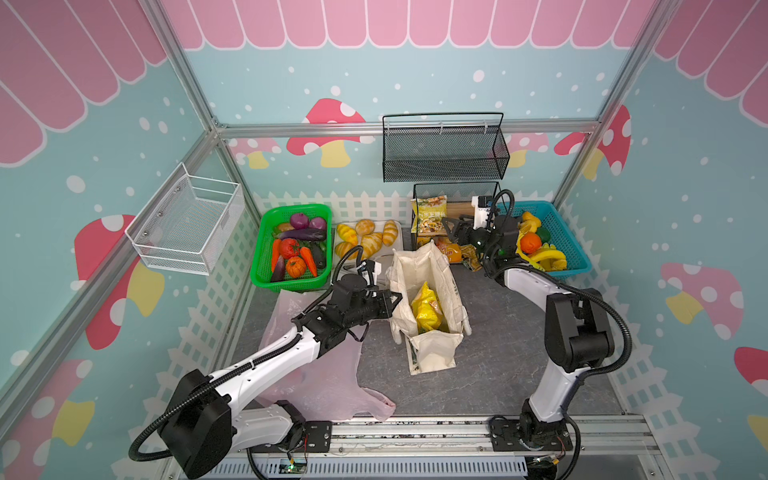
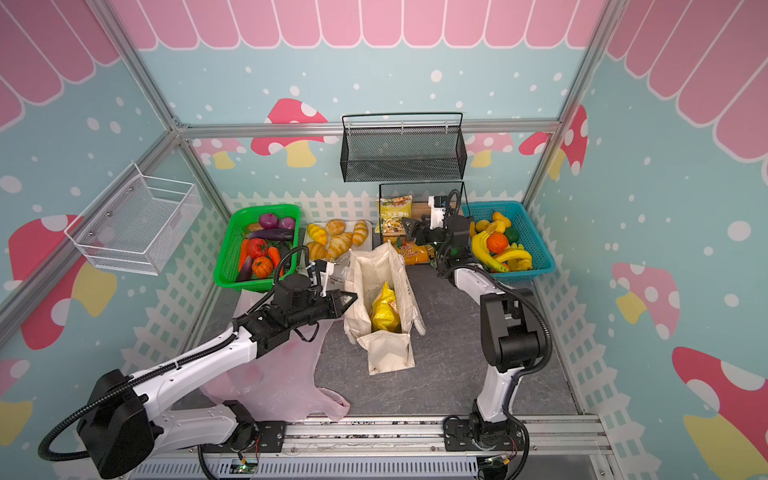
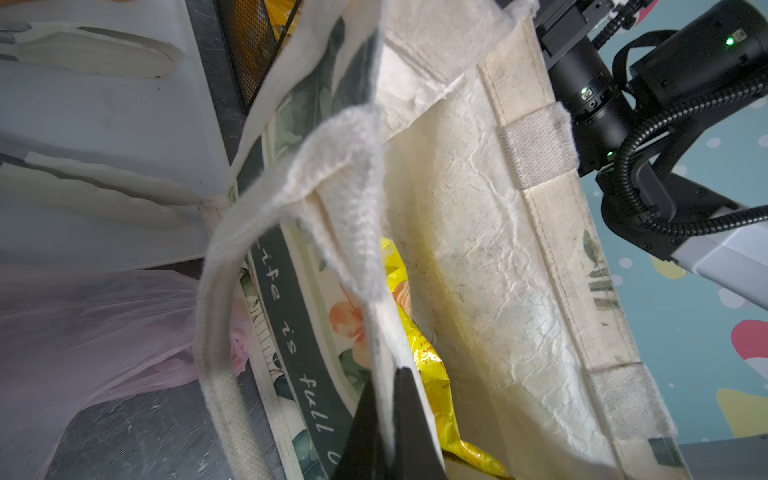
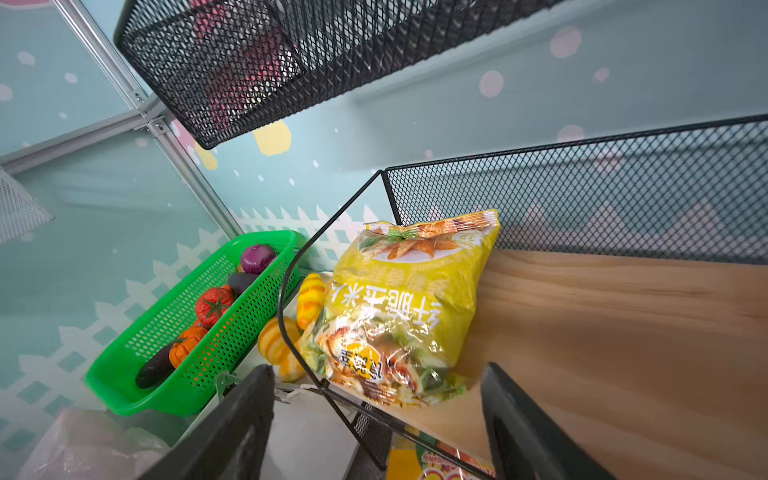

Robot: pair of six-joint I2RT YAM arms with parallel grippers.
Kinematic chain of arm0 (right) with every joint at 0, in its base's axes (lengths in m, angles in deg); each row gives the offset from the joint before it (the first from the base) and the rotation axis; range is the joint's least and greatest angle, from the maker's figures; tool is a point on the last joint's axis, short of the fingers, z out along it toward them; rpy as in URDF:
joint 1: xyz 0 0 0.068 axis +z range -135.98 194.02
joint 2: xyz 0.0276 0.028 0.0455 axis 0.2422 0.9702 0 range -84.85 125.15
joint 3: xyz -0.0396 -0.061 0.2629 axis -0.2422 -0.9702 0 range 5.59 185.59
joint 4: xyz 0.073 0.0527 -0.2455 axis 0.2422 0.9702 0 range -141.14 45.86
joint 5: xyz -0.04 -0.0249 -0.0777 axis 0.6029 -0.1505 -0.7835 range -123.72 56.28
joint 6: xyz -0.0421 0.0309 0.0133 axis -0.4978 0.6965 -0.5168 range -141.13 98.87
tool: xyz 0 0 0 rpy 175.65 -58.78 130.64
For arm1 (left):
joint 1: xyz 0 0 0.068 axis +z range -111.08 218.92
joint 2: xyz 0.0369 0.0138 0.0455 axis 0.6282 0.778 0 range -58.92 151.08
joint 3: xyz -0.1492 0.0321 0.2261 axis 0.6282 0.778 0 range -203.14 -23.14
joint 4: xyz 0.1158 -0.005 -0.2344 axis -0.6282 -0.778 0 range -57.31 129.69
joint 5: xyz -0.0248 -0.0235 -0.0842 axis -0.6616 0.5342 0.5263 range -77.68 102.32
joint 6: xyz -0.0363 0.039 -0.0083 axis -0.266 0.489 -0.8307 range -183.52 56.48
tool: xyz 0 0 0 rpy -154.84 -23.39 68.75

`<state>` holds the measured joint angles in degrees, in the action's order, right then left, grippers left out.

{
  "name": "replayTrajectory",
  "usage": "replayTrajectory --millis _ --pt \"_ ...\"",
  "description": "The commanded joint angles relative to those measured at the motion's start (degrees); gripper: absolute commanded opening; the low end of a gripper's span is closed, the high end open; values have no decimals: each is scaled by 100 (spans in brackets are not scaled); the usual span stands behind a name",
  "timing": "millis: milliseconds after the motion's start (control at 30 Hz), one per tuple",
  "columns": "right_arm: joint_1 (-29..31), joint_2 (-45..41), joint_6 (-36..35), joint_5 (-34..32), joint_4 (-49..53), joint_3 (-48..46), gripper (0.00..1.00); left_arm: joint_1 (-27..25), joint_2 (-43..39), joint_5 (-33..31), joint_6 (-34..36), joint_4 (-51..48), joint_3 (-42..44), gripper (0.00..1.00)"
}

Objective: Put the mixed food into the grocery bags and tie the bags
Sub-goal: 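Grasp the yellow noodle-snack bag on the rack shelf with the right gripper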

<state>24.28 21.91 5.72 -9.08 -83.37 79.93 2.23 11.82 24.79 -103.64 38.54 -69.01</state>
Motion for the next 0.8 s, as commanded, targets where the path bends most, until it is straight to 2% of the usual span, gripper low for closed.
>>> replayTrajectory --millis 0,167,433,700,767 --pt "33 437 -95 -67 188 454 84 58 -147 -200 22 -175 113 0" --pt "103 998 75 -54 351 1081 87 88 -194 -228 79 -228 95 0" --pt "232 1747 312 -18 511 1933 86 124 -175 -166 92 -249 100 0" --pt "277 2098 417 -53 572 2133 72 208 -215 -151 111 -237 178 0" --pt "276 2098 419 -99 569 2102 65 221 -210 -135 125 -228 191 0"
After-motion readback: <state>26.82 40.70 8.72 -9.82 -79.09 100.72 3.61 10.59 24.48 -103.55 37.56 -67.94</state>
